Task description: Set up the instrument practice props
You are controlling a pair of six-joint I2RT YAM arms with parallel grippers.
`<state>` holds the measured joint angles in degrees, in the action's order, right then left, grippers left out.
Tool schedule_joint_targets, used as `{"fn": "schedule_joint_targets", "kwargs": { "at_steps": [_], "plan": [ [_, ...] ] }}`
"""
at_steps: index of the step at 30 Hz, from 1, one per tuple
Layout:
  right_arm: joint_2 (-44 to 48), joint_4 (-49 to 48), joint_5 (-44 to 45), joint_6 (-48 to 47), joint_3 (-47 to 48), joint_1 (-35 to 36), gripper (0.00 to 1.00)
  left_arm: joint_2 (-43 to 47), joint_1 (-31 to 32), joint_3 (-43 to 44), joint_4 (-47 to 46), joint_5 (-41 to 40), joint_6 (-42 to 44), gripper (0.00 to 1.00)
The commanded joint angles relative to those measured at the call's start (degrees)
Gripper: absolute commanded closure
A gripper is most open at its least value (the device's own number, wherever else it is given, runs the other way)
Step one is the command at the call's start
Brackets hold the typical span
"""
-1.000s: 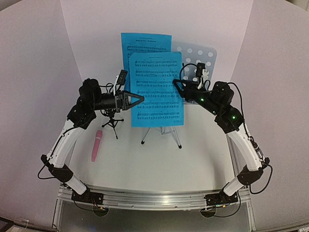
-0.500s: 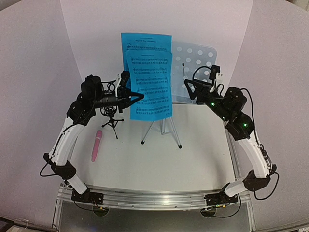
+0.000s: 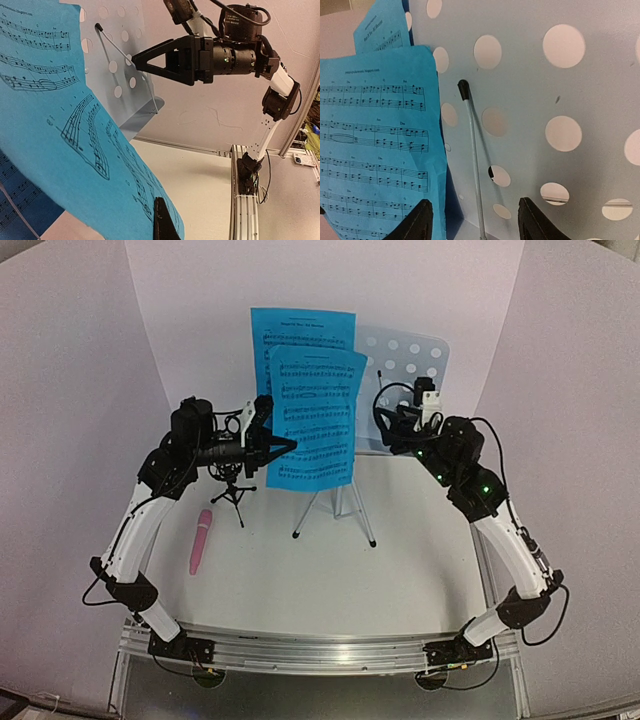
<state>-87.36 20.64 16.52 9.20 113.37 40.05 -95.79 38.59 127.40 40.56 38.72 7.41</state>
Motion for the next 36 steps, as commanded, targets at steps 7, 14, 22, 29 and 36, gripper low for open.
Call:
{"fn": "schedule_joint_targets", "kwargs": {
  "at_steps": [7,14,22,29,36],
  "plan": [
    [-2.7,-0.7,2.6,-2.4,3.5,0.3,0.7,-0.1,0.0,2.0,-2.8,-1.6,2.2,1.0],
    [-1.6,-1.5,1.8,-2.8,1.6,0.3,0.99,-0.7,0.0,1.8,-6.0,-1.7,2.2,1.0],
    [3.3,-15.2,-1.8,-4.2,-8.5,0.3,1.0,-3.5,0.0,4.1,-10.8,0.8,0.8,1.0],
    [4.3,-18.7,-3.2,-5.1,-10.4,0.2,1.0,-7.0,0.0,8.2,-14.6,3.7,4.0,1.0],
    [4.5,-20.1,-4.3,-6.1,-10.9,0.2,1.0,-8.5,0.0,9.5,-8.5,5.0,15.1,1.0]
  ]
}}
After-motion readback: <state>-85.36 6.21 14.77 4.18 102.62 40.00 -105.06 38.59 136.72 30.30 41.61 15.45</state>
